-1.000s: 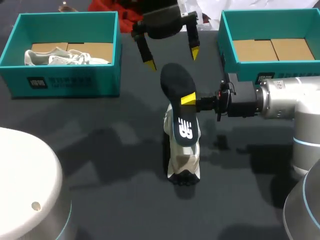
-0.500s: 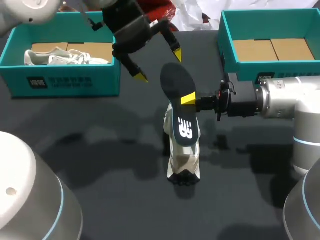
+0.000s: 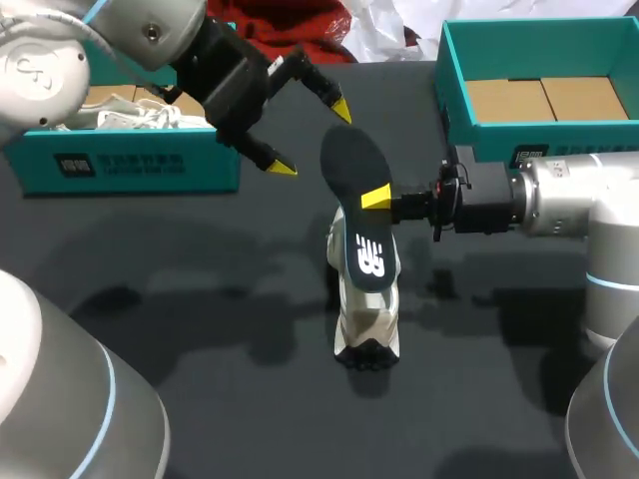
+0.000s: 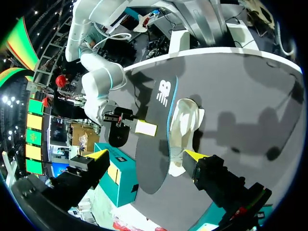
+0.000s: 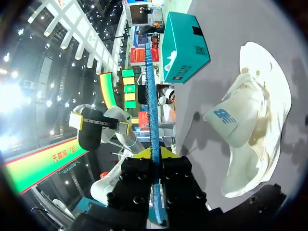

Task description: Take the shoe out of the shoebox, open the shoe tongue, remove and reinsert the insole, then place the shoe into the shoebox

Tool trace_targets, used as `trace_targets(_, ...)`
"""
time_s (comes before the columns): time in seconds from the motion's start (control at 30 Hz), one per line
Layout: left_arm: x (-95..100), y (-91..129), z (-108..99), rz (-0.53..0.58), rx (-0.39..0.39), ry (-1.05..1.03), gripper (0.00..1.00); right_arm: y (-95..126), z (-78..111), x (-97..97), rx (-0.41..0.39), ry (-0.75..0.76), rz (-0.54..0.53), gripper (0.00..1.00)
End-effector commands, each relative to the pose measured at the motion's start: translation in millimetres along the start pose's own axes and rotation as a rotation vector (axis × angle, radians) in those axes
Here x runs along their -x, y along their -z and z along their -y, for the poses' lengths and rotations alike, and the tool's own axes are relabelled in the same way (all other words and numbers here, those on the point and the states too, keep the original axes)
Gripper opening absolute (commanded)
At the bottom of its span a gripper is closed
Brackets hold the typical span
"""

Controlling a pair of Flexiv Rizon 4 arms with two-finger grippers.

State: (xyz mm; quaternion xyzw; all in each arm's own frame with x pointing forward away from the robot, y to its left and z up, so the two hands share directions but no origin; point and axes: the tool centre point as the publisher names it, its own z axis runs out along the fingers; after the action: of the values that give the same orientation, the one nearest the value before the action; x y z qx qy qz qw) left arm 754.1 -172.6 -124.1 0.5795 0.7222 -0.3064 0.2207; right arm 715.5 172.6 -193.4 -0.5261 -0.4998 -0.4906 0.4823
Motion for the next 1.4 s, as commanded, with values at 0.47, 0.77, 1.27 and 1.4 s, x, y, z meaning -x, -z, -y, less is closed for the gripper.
trace_targets(0.47,-34.2,3,0,0.525,-0.050,-0.135,1.00,-1,1.3,0.1,0.003,0.000,0.002,0.00)
trace_targets(0.77,-45.0,-24,-1,0.629,0.013,-0.144,1.00,-1,1.3,0.1,0.003,0.000,0.002,0.00)
trace_targets(1.27,-44.9,-38,3,0.689,0.026,-0.185,1.00,-1,1.3,0.1,0.003,0.000,0.002,0.00)
trace_targets(1.4,-40.5,-47,2,0.742,0.071,-0.179,1.00,-2,2.0,0.4,0.007,0.004,-0.007,0.00)
